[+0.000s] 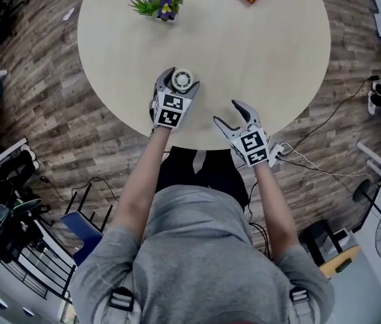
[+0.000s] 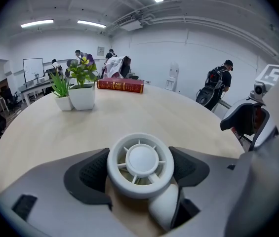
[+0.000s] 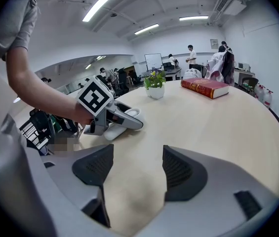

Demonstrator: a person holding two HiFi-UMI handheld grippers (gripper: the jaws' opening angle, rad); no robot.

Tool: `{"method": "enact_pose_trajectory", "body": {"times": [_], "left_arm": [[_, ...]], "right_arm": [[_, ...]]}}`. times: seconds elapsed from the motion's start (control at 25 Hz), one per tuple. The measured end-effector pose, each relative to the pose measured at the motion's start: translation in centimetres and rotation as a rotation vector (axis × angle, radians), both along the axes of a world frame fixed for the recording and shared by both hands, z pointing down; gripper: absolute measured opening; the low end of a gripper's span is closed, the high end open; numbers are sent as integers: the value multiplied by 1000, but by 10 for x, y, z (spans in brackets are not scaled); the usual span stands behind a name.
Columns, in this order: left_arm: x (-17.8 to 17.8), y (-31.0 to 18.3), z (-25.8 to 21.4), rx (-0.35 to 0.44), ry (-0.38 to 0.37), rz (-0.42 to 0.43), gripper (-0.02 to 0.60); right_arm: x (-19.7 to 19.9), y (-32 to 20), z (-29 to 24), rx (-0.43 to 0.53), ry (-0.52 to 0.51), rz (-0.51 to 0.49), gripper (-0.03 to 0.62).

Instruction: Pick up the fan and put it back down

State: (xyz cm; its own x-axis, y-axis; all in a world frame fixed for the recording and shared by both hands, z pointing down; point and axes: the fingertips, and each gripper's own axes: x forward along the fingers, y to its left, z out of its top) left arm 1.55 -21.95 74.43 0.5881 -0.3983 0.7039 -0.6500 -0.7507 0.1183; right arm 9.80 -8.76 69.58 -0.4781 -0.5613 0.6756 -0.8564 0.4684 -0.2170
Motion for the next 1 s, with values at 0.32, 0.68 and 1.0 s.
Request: {"method": "enact_pose_trajectory", "body": {"times": [0.32, 0.68, 1.0], "left_arm": [[-6, 4, -9, 16, -6, 23, 383], [-15, 6, -48, 53, 27, 13, 383], [-30, 13, -91, 105, 51, 8, 383]], "right_arm": [[4, -1, -11, 26, 4, 24, 319], [-14, -8, -40, 74, -6, 29, 318], [-25, -11, -69, 127, 14, 30, 318]]}}
